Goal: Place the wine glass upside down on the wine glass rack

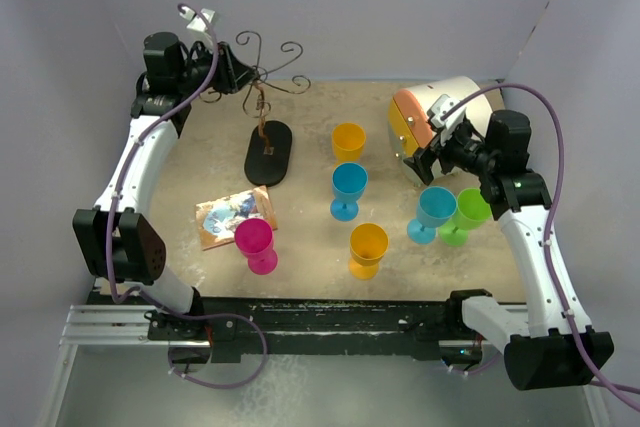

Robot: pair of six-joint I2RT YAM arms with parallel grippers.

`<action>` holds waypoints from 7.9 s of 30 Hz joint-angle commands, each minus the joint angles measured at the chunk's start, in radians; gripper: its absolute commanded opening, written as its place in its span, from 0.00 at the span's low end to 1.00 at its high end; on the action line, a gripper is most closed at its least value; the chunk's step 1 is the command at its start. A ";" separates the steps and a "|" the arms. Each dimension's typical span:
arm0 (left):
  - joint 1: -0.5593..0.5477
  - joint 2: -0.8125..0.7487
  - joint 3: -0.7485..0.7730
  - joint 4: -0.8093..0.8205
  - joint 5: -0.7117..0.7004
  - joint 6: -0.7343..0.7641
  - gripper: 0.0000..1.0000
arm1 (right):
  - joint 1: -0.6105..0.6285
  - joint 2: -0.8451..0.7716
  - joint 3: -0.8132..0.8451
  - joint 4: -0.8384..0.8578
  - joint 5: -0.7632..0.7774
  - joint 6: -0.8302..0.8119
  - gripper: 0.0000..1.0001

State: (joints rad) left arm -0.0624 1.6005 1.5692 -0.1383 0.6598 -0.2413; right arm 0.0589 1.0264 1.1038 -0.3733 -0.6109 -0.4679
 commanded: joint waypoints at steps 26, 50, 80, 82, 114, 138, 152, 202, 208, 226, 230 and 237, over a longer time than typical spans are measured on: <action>-0.002 -0.260 0.069 -0.329 -0.181 0.358 0.98 | 0.023 -0.008 0.064 -0.156 0.156 -0.093 1.00; -0.002 -0.587 -0.188 -0.517 -0.223 0.583 0.99 | 0.476 0.426 0.301 -0.172 0.418 0.166 0.63; 0.028 -0.549 -0.186 -0.460 -0.274 0.464 0.99 | 0.493 0.467 0.329 -0.232 0.325 0.177 0.00; 0.049 -0.563 -0.180 -0.453 -0.247 0.420 0.99 | 0.492 0.429 0.339 -0.232 0.279 0.153 0.00; 0.023 -0.465 -0.069 -0.113 0.232 -0.195 0.88 | 0.355 0.213 0.715 0.094 0.125 0.446 0.00; -0.191 -0.239 0.122 -0.209 0.045 -0.151 0.38 | 0.394 0.291 0.764 0.109 0.086 0.476 0.00; -0.194 -0.236 0.109 -0.218 0.075 -0.174 0.14 | 0.394 0.291 0.744 0.121 0.096 0.467 0.00; 0.107 -0.505 0.215 -0.324 -0.789 0.608 0.00 | 0.243 -0.006 0.123 0.149 0.281 0.228 1.00; 0.105 -0.496 0.135 -0.261 -0.871 0.851 0.00 | 0.230 -0.032 0.102 0.154 0.253 0.231 1.00; 0.091 -0.415 -0.133 -0.127 -0.670 1.422 0.00 | 0.216 -0.005 0.074 0.168 0.277 0.225 1.00; 0.062 -0.384 -0.140 -0.144 -0.594 1.511 0.00 | 0.214 -0.001 0.073 0.168 0.270 0.226 1.00; 0.030 -0.335 -0.112 -0.178 -0.485 1.585 0.00 | 0.208 0.000 0.068 0.166 0.255 0.226 1.00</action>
State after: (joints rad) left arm -0.0174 1.2507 1.4269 -0.3485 0.0692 1.2629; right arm 0.2737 1.0283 1.1721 -0.2485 -0.3340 -0.2420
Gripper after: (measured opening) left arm 0.016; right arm 0.998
